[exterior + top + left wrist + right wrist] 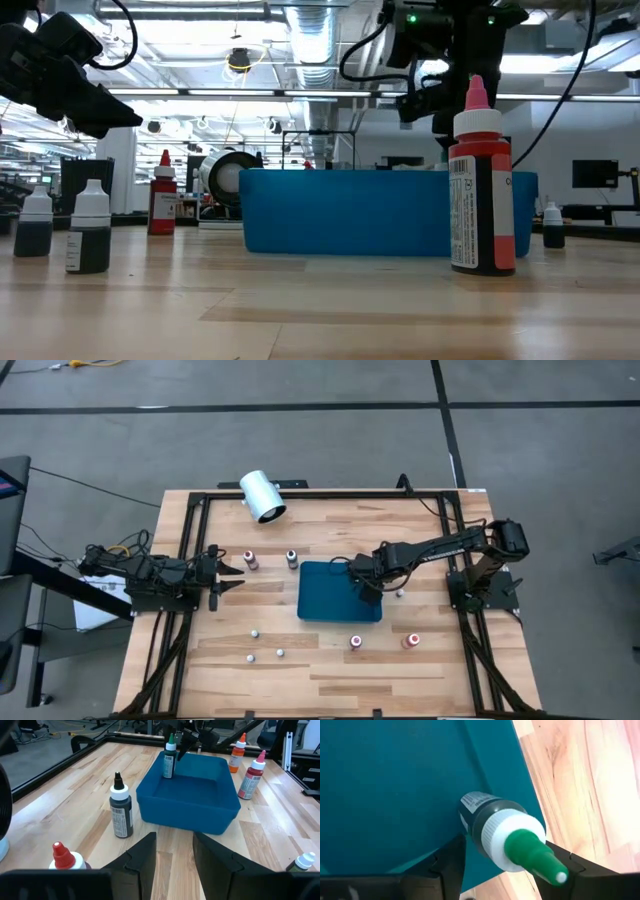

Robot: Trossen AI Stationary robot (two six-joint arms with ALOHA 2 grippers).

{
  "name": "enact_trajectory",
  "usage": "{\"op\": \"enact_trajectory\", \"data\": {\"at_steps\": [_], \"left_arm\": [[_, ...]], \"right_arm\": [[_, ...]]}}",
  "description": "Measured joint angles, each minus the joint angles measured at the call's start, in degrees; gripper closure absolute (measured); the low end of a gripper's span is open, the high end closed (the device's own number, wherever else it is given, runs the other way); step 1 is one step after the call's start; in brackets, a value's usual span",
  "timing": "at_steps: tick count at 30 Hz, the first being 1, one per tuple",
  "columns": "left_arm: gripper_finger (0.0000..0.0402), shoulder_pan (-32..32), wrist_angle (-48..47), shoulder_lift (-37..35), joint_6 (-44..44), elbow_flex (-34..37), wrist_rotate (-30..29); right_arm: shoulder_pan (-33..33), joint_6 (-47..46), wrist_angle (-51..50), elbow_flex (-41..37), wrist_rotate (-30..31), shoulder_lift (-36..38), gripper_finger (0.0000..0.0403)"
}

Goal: Pick & Place food coloring
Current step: Put the large green food coloring bottle into the blue bin, then put the large black food coloring bottle into the blue bin

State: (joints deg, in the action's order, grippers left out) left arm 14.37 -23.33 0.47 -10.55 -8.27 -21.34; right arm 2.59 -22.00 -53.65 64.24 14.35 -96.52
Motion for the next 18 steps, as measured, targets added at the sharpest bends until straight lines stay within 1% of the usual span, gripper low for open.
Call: {"op": "enact_trajectory", "data": {"at_steps": [9,15,18], "left_arm": [[0.028,0.0,0.0,0.0,0.1,0.0,0.0],[0.028,0.0,0.0,0.1,0.1,0.0,0.0],[0.028,0.0,0.0,0.1,0.2,0.0,0.0]], "right_arm": [[0.0,0.1,-2.9,3.0,0.2,2.9,0.0215],[0.0,0.1,-8.7,6.7,0.3,5.6,0.0215],[0.2,0.8,-9.8,8.3,0.3,7.9,0.0218]]}}
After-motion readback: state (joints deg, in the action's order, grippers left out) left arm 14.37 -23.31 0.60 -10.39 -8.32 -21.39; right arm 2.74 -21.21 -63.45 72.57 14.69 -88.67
